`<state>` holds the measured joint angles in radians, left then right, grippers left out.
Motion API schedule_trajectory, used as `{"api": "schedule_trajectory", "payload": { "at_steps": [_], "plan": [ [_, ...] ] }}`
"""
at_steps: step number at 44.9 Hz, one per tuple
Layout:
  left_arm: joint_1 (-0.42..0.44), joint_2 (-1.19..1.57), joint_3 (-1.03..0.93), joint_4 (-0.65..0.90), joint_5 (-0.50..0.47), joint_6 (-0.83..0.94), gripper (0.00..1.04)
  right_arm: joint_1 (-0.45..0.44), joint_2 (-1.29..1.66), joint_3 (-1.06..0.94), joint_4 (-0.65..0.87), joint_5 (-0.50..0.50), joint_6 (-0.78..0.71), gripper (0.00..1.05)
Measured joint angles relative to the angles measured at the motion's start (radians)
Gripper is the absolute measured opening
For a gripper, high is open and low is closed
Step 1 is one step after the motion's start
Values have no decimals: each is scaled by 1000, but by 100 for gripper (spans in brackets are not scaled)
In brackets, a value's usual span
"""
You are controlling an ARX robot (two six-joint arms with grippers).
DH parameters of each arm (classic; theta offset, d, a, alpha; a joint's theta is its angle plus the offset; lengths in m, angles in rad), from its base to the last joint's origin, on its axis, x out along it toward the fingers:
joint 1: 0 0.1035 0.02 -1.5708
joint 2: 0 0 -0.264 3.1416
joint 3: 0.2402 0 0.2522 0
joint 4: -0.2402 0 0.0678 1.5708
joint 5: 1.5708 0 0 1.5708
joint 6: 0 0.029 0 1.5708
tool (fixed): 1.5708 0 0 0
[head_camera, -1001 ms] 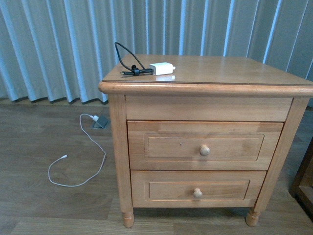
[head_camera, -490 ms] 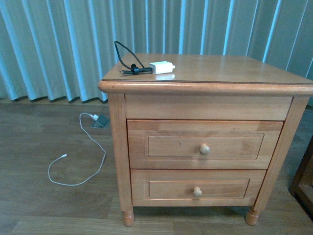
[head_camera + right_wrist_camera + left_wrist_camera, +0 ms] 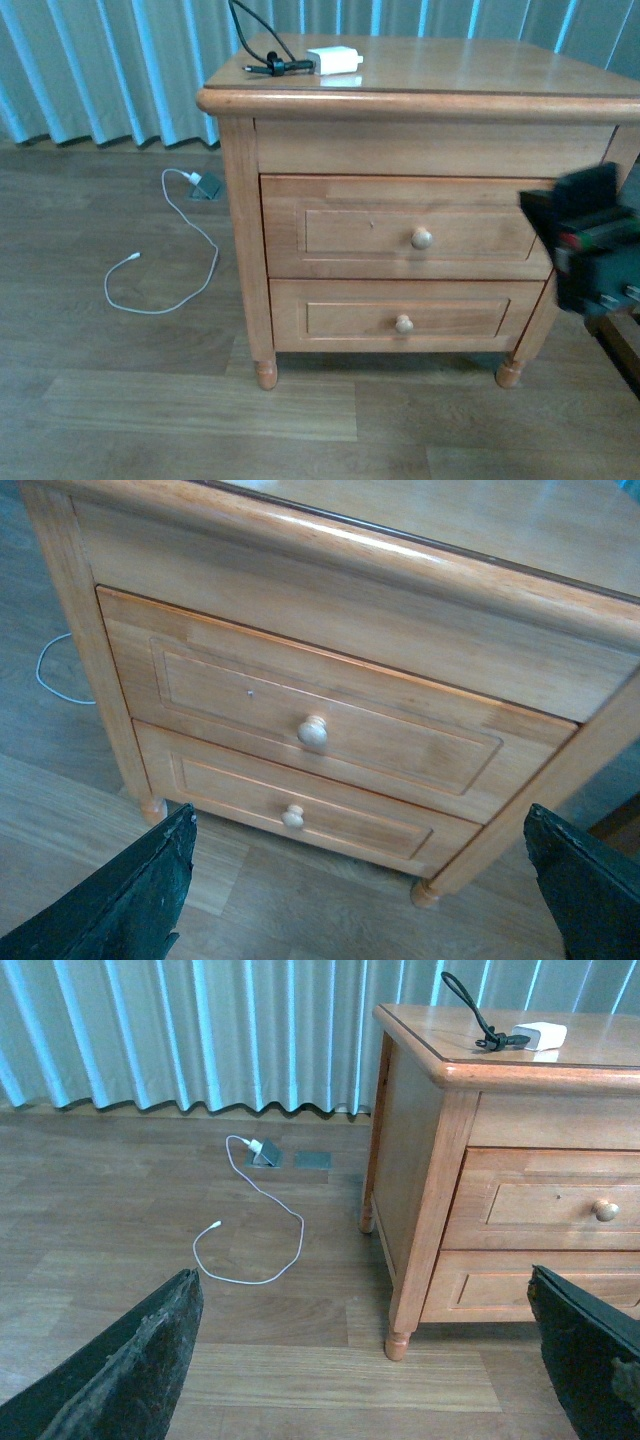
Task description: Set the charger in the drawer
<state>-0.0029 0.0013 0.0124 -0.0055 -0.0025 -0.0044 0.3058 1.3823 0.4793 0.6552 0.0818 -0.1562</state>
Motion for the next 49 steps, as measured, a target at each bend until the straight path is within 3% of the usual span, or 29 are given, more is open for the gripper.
{"api": "schedule_trajectory", "payload": {
  "at_steps": [17, 34, 49],
  "plan": [
    [0, 0, 0, 0, 0, 0, 99, 42, 653, 379, 240, 115, -15, 96],
    [0, 0, 0, 0, 0, 0, 99, 35, 953, 634, 263, 179, -23, 96],
    [0, 0, 0, 0, 0, 0, 99, 29, 1048, 748, 237, 196, -24, 96]
  ]
}}
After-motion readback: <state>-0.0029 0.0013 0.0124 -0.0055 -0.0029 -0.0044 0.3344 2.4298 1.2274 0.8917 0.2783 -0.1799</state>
